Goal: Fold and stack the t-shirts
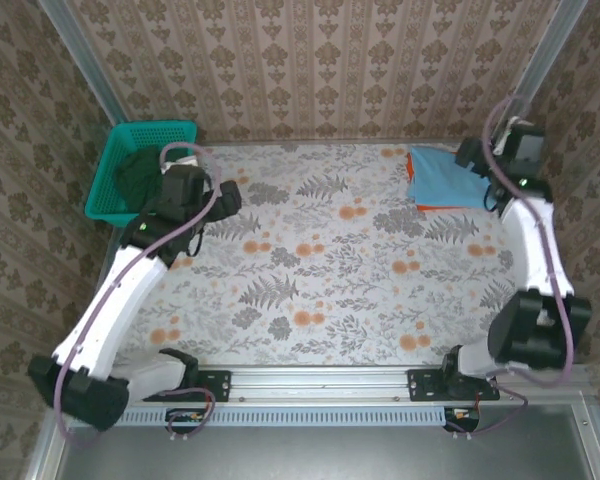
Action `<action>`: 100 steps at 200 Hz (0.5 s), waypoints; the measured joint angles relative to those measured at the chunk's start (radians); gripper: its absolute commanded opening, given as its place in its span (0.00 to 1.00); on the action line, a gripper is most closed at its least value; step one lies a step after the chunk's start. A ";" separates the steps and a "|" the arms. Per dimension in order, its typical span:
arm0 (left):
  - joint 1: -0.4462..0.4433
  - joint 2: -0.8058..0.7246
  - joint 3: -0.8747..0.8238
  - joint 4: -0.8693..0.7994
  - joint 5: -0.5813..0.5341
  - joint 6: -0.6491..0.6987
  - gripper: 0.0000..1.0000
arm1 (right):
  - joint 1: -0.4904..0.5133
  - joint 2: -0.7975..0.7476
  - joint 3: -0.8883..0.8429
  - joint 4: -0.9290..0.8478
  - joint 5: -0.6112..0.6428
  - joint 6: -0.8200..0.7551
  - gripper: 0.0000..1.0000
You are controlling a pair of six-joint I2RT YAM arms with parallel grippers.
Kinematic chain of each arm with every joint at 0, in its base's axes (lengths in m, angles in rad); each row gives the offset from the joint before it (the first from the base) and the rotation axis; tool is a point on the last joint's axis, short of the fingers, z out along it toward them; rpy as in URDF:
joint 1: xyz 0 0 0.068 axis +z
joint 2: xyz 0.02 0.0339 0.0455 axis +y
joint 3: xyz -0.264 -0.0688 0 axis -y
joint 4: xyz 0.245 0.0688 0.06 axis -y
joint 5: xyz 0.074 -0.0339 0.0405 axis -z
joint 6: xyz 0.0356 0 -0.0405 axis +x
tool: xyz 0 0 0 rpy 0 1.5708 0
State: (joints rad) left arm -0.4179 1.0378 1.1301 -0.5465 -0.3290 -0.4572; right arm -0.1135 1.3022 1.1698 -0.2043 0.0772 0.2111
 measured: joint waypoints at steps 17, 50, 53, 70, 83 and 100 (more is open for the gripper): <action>0.046 -0.082 -0.117 0.097 -0.044 0.064 1.00 | 0.132 -0.079 -0.138 0.113 0.042 -0.026 0.99; 0.259 -0.122 -0.280 0.158 -0.049 0.115 1.00 | 0.203 -0.088 -0.322 0.206 0.092 -0.036 1.00; 0.289 -0.122 -0.294 0.163 -0.048 0.117 1.00 | 0.204 -0.088 -0.340 0.217 0.096 -0.036 0.99; 0.386 -0.127 -0.374 0.197 -0.065 0.119 1.00 | 0.205 -0.101 -0.461 0.272 0.117 -0.036 0.99; 0.430 -0.140 -0.456 0.238 -0.064 0.120 1.00 | 0.206 -0.125 -0.556 0.309 0.138 -0.036 1.00; 0.464 -0.148 -0.567 0.304 -0.064 0.127 1.00 | 0.206 -0.152 -0.638 0.336 0.164 -0.049 1.00</action>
State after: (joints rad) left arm 0.0460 0.8902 0.5632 -0.2428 -0.3927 -0.3305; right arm 0.0929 1.1500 0.5316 0.1322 0.2413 0.1619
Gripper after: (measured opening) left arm 0.999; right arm 0.995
